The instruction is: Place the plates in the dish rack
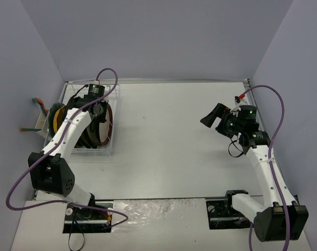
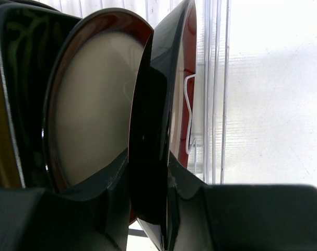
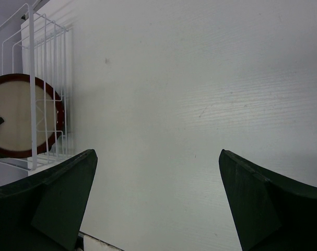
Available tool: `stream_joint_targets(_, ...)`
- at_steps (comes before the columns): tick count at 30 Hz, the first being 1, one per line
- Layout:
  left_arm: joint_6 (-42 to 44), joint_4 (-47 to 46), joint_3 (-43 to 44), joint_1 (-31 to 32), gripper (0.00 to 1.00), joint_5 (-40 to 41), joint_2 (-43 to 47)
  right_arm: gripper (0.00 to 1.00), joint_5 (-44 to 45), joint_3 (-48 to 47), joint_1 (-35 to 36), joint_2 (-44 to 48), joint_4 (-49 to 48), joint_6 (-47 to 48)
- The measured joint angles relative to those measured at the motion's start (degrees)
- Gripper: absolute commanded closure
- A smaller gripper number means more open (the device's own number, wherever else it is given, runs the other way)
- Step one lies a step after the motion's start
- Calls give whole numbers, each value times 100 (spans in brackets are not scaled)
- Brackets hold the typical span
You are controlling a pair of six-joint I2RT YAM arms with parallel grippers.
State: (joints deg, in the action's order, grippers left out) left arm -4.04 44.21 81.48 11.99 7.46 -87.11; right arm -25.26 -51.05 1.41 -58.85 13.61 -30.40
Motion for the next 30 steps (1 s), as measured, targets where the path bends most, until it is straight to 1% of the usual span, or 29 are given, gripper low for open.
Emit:
stream_joint_targets(3, -81, -147, -160, -1, 94, 9, 18, 0, 0, 0, 0, 10, 2, 11)
stream_joint_targets(5, -111, -233, -257, 0, 87, 13, 71, 0, 0, 0, 0, 20, 4, 14)
stream_joint_targets(8, -115, -295, -354, -2, 79, 13, 162, 0, 0, -2, 0, 38, 7, 33)
stream_joint_targets(11, -115, -342, -405, -2, 67, 15, 201, 0, 0, -2, 0, 74, 15, 49)
stream_joint_targets(13, -94, -366, -438, 0, 56, 23, 256, 0, 0, -2, 0, 118, 28, 53)
stream_joint_targets(16, -54, -374, -446, -3, 52, 67, 402, 0, 0, -4, 0, 187, 45, 54)
stream_joint_targets(18, -52, -378, -446, -15, 47, 106, 544, 0, 0, -32, 0, 253, 73, 65)
stream_joint_targets(24, -79, -371, -416, -28, 37, 118, 1040, 0, 0, -318, 0, 437, 202, 193)
stream_joint_targets(30, -179, -254, -5, -26, 22, -48, 1659, 0, 64, -804, 22, 525, 410, 417)
